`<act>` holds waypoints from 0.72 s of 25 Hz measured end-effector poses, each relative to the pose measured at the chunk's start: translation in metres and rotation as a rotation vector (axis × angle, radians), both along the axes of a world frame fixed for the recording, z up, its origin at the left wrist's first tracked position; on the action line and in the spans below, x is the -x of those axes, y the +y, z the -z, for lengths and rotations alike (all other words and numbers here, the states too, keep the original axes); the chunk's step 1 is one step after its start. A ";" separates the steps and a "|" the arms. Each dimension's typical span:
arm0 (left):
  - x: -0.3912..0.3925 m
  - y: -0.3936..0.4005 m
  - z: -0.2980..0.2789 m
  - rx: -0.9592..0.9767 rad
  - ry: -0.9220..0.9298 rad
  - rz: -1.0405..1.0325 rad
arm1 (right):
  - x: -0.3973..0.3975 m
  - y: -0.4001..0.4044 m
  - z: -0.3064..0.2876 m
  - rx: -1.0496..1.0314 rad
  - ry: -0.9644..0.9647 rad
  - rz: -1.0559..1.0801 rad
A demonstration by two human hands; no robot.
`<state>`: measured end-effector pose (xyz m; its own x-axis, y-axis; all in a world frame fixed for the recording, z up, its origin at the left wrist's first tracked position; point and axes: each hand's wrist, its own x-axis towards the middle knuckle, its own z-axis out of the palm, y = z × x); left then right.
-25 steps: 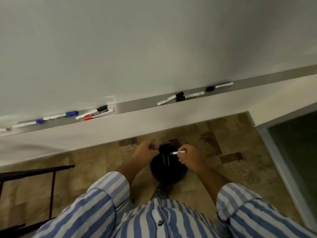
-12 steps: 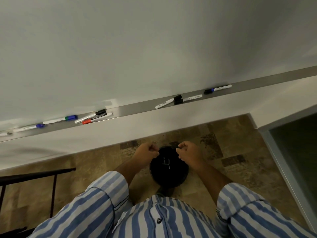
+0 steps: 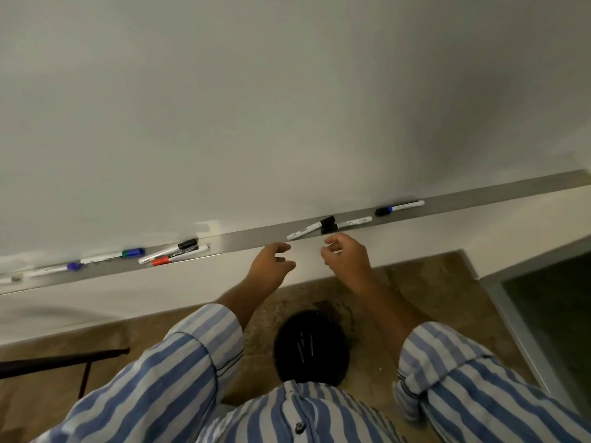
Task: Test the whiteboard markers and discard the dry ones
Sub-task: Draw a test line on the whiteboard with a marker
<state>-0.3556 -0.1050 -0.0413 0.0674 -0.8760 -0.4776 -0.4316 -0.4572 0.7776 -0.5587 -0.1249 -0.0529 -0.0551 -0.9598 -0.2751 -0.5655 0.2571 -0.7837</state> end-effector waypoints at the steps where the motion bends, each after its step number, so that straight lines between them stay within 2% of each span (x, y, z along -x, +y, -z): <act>1: 0.000 -0.007 -0.003 0.007 -0.004 -0.010 | 0.000 -0.009 -0.004 0.011 -0.002 -0.002; 6: 0.004 -0.027 -0.012 -0.040 0.003 -0.068 | -0.001 -0.041 -0.015 0.075 0.064 -0.072; 11: 0.006 -0.034 -0.005 -0.064 -0.001 -0.074 | -0.005 -0.057 -0.009 -0.055 0.076 -0.099; 16: 0.010 -0.039 -0.008 -0.082 0.097 -0.181 | -0.012 -0.057 -0.004 -0.048 0.052 -0.077; 18: 0.011 -0.038 -0.007 -0.101 0.165 -0.251 | -0.016 -0.059 -0.006 -0.026 -0.010 -0.006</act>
